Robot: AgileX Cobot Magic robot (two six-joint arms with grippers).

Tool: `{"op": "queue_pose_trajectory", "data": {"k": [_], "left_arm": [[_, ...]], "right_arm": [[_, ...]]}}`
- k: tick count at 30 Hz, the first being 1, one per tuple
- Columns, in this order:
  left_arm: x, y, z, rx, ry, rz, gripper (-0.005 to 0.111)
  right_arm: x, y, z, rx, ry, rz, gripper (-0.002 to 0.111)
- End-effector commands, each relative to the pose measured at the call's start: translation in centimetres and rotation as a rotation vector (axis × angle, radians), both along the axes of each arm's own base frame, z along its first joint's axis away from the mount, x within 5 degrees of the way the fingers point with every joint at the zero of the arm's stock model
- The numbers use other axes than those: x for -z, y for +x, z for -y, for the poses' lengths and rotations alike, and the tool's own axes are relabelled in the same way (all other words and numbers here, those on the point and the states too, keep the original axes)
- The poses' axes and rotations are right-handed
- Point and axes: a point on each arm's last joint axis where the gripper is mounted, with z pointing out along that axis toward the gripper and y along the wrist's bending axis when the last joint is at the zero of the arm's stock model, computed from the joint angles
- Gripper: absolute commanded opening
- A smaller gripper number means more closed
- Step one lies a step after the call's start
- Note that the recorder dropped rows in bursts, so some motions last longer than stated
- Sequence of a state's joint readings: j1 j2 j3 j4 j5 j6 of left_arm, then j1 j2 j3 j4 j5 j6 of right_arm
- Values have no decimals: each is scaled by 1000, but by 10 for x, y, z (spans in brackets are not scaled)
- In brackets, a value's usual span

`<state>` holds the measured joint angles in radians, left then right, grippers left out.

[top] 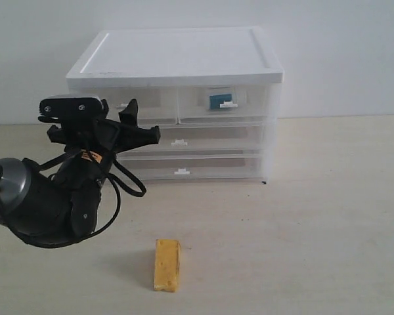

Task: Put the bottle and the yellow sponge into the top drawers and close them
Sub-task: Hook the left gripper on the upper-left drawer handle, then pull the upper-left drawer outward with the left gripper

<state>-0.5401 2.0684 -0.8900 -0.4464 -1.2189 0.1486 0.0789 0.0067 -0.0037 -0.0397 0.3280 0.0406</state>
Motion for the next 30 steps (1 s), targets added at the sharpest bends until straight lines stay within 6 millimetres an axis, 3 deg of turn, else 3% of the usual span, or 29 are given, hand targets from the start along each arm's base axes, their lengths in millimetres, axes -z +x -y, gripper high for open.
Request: {"op": "queue_pose_trajectory", "data": {"k": [1, 3, 9, 18, 30], "left_arm": [[-3, 5, -1, -10, -6, 14, 17], [-3, 5, -1, -10, -3, 15, 5], [0, 0, 0, -5, 2, 1, 4], [8, -30, 16, -2, 26, -61, 4], [-16, -77, 21, 13, 109, -60, 4]], "right_arm": [[0, 0, 0, -1, 5, 8, 0], [0, 0, 0, -1, 5, 8, 0], [0, 0, 0, -1, 5, 8, 0], [0, 0, 0, -1, 5, 8, 0], [0, 0, 0, -1, 5, 8, 0]]}}
